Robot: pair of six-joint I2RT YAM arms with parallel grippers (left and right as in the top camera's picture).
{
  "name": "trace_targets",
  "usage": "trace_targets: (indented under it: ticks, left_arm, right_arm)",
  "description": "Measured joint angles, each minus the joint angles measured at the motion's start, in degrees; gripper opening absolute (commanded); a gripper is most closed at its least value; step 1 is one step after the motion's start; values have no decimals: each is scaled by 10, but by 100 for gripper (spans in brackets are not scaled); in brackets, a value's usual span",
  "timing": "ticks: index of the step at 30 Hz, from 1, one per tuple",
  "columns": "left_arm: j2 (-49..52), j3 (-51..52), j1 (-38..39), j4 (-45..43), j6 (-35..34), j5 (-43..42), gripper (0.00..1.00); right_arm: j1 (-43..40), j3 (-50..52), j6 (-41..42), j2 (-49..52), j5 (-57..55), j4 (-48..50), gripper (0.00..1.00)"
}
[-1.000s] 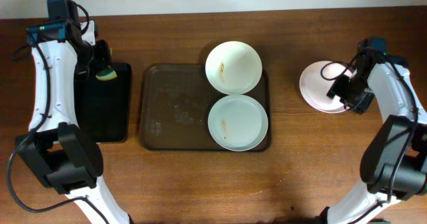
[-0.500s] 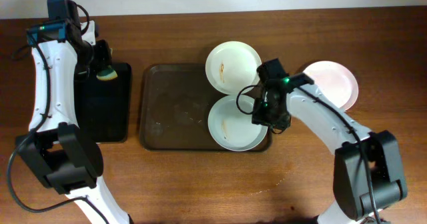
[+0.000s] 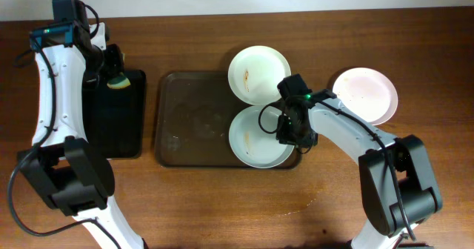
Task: Clean dirty plates on tray and stack at the side
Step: 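Grasp the rim of the pale blue plate with the right gripper, then scrub the pale blue plate with the sponge in the left gripper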
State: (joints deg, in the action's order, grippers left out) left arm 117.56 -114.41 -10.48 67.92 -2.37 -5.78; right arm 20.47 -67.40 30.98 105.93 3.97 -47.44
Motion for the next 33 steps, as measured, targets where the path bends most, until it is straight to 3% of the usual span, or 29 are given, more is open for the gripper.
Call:
trace_targets:
  ticks: [4, 7, 10, 18, 19, 22, 26, 29, 33]
  left_arm:
    - [0, 0, 0, 0, 0, 0, 1]
    - [0, 0, 0, 0, 0, 0, 1]
    - [0, 0, 0, 0, 0, 0, 1]
    - [0, 39, 7, -2, 0, -56, 1]
    - [0, 49, 12, -4, 0, -61, 1]
    - [0, 90, 42, -22, 0, -88, 1]
    - [0, 124, 107, -64, 0, -103, 1]
    - [0, 138, 132, -66, 0, -103, 1]
    - [0, 183, 166, -84, 0, -103, 1]
  right_arm:
    - [6, -3, 21, 0, 62, 4, 28]
    - [53, -4, 83, 0, 74, 74, 27]
    - [120, -7, 141, 2, 40, 121, 41]
    - [70, -10, 34, 32, 28, 210, 42]
    - [71, -10, 29, 41, 48, 217, 41]
    - [77, -10, 23, 49, 77, 225, 24]
    - [93, -15, 100, 65, 77, 223, 9]
    - [92, -17, 128, 70, 76, 226, 4]
    - [93, -18, 148, 73, 80, 234, 4]
